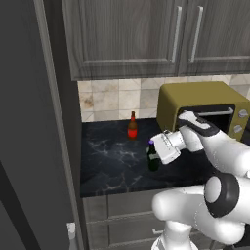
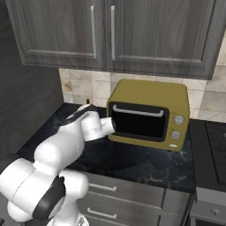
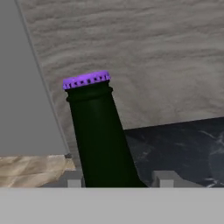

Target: Place the beers on the top shelf of the fridge to keep them out of children's reach, and place the mushroom on lower shelves for easy access.

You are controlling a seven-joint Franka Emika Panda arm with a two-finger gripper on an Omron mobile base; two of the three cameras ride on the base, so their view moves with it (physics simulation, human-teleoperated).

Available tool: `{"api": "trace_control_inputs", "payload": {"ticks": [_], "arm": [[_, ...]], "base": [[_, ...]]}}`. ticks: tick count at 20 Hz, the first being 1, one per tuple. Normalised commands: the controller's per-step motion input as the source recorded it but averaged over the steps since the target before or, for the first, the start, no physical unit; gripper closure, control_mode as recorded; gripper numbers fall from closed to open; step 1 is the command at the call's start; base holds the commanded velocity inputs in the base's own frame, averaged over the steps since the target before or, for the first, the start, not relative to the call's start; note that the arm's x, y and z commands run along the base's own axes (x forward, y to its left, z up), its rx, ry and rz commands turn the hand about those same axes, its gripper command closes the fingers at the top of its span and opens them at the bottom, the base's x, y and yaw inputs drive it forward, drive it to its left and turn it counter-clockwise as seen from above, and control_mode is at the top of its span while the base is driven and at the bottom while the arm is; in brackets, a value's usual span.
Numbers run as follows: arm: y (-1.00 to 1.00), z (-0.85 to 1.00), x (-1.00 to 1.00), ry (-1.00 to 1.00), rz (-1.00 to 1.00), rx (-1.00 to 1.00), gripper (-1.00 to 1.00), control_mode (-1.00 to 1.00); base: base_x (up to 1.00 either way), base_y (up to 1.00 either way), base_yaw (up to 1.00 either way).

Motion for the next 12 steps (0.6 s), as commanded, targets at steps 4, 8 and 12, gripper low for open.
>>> {"api": "trace_control_inputs", "payload": {"ticks": [4, 8, 12], "arm": [[-0.37, 1.0, -0.69, 0.13, -0.22, 0.0, 1.0, -1.0], [-0.26, 0.89, -0.7, 0.11, -0.35, 0.0, 1.0, -1.0], [-0.16, 0.7, -0.56, 0.12, -0.42, -0.04, 1.0, -1.0]], "base": [[0.0, 0.0, 0.0], [0.0, 0.0, 0.0], [0.0, 0.0, 0.0]]}}
